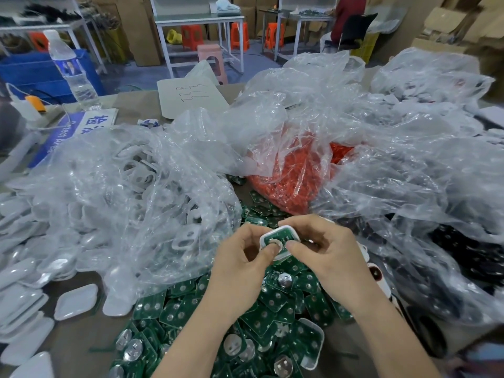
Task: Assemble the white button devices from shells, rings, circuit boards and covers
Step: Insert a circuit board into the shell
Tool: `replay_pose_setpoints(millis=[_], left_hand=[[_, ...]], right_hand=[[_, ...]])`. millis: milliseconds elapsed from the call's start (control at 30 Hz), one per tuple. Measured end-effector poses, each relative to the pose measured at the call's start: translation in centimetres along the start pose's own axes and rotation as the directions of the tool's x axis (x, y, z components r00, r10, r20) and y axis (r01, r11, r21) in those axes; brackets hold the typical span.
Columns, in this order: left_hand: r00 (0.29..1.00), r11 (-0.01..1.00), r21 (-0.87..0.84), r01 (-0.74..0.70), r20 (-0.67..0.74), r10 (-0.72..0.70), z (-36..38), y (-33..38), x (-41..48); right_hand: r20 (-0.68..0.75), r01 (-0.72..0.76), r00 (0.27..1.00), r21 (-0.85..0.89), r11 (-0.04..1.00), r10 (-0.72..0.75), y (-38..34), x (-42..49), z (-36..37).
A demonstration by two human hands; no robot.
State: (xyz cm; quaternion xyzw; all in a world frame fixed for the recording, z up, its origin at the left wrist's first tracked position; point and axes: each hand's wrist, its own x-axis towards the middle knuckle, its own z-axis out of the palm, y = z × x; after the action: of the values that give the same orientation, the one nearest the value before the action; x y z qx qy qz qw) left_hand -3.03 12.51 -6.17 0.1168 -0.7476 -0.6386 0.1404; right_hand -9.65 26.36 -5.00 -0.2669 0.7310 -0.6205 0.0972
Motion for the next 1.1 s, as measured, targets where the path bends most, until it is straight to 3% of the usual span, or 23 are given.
replay_pose_setpoints(millis=[200,333,500,667,733,800,867,1100], left_hand=[[1.000,0.999,0.032,-0.025,-0.017,0.026,0.1,-0.1,-0.2],[0.997,0.998,-0.063,-0.009,0.070,0.014,-0.5,0.0,0.1],[0.986,0.962,-0.272,0.015,0.162,0.031,-0.8,0.3,0.1],[0.988,0.935,-0.352,0.043,0.153,0.012,-0.9,0.4,0.1],[0.992,0.940,-0.339,0.047,0.127,-0.004,-0.8,0.4,0.2],[0.994,0.932,-0.357,0.069,0.101,-0.035,-0.7,0.3,0.1],[0.994,0.919,-0.382,0.095,0.093,-0.065,-0.6,0.2,0.1],[0.992,0.897,-0.423,0.129,0.067,-0.111,-0.5,0.2,0.2]], right_hand=[[-0.037,-0.007,0.999,-0.030,1.000,0.006,0.0,0.1,0.1],[-0.050,-0.071,0.996,0.138,0.988,0.079,-0.1,0.4,-0.5],[0.006,-0.159,0.985,0.407,0.899,0.172,-0.1,0.8,-1.0],[0.022,-0.183,0.980,0.483,0.856,0.197,-0.4,0.8,-0.9],[-0.057,-0.144,0.983,0.344,0.928,0.174,-0.4,0.7,-0.6],[-0.141,-0.086,0.986,0.049,0.995,0.092,-0.5,0.5,-0.2],[-0.171,-0.035,0.985,-0.174,0.984,0.005,-0.6,0.4,0.2],[-0.201,-0.001,0.975,-0.445,0.895,-0.099,-0.9,0.4,0.7]])
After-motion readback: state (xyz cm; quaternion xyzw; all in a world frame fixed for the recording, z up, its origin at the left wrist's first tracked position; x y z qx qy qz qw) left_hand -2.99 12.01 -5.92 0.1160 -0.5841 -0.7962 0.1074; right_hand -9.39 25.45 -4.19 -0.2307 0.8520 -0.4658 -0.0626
